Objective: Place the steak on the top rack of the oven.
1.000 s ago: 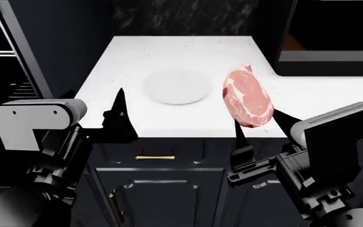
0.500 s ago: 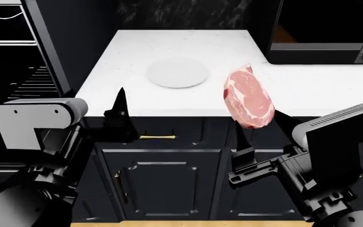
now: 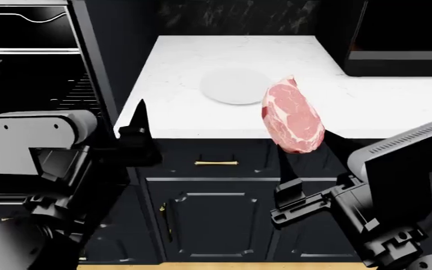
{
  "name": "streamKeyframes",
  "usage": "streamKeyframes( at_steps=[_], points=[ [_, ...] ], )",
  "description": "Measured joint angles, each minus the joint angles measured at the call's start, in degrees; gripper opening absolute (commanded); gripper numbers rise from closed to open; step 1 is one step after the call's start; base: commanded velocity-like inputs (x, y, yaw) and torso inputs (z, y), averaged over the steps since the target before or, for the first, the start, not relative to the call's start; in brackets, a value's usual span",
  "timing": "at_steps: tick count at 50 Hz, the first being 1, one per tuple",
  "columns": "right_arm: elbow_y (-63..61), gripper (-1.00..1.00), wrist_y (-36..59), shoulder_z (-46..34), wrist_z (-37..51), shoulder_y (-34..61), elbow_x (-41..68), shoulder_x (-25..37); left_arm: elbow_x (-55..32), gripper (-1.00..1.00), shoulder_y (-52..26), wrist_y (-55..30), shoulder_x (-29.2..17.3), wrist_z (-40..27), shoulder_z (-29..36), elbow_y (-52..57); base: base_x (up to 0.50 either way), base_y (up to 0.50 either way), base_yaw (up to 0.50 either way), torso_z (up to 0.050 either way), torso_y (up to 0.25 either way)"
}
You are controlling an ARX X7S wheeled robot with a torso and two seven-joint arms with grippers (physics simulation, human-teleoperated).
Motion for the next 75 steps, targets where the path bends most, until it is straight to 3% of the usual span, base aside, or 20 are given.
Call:
streamKeyframes(
  at_steps=[16,28,75],
  points=[
    [0.08,-1.0,3.36,-0.55,3.0,5.93,7.46,1.01,-19.0,1.0,-8.62,-7.4,-3.69,-12.5,-3.14,-1.19,0.0,0.42,0.0,0.001,0.0],
    [0.03,-1.0,5.65,-1.3,5.14,9.83,12.62,1.58,-25.95,1.0,-11.86,-9.09,-5.69,-16.59,-3.97,-3.5,0.0,0.4,0.0,0.0,0.0],
    [1.84,-1.0,11.37,-4.86,6.0,17.83,19.21,-0.28,-24.8,1.0,-11.89,-7.98,-7.66,-14.96,-4.23,-5.51,0.0,0.4,0.0,0.0,0.0]
  ],
)
